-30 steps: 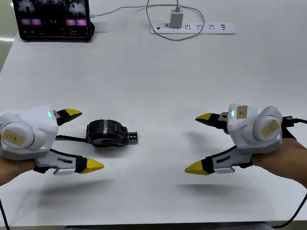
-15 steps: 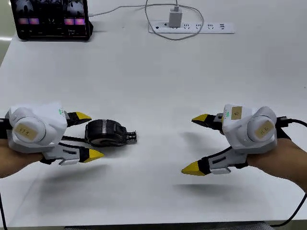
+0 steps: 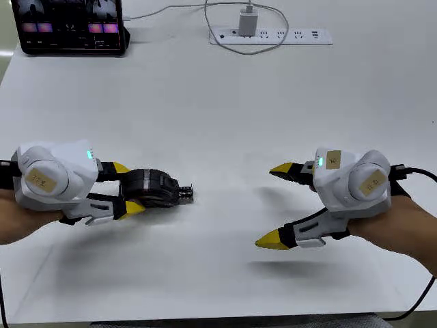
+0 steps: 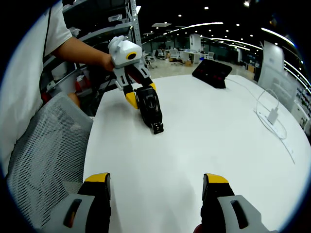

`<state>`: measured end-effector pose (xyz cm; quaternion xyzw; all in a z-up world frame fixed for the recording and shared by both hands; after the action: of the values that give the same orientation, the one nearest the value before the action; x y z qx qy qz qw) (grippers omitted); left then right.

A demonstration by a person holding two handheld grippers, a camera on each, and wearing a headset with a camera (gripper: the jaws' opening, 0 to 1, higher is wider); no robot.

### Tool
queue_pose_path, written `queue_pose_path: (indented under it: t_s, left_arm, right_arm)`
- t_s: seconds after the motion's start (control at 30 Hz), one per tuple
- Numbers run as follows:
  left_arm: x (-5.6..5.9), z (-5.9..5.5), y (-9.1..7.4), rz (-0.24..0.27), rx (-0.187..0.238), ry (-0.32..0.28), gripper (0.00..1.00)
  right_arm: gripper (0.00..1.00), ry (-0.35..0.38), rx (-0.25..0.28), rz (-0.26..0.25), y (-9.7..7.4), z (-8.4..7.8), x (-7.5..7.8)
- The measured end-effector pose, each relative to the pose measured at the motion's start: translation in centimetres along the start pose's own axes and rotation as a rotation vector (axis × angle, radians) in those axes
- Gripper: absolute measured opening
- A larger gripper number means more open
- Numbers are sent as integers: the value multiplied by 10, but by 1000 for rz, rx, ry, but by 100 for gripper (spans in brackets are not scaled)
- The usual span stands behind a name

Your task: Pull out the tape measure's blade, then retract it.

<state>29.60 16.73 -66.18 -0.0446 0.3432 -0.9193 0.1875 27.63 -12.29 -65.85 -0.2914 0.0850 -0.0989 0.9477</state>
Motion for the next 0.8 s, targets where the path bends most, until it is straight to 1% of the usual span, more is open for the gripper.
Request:
queue_pose_path:
  t_s: [0.23,0.4,0.5,0.57,0.8]
  left_arm:
    - [-1,0,1,-9,-7,-2,29]
    - [-2,0,2,-9,-20,11,27]
    - [-2,0,3,-13,-26,11,27]
    - [-2,0,3,-16,-29,14,27]
    - [-3,2,5,-22,-36,20,26]
  right_arm:
    - [75,1,2,4,1,1,0]
    - [75,1,7,6,2,1,-1]
    - [74,0,5,18,4,1,-1]
    - [74,-12,-1,27,7,2,0]
    - [72,-32,9,42,14,8,6]
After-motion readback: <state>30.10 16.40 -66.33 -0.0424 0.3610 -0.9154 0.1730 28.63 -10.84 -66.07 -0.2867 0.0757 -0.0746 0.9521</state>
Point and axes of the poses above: the centre of the closed fingertips' face, and the gripper's own axes: y roughly forward along the fingers, x roughly to its right, z roughly out of its top, the point moved 8 cm from there along -y, roughly backward along the fingers, and after that the axes turned 9 degrees about x, right-handed, at the moved point
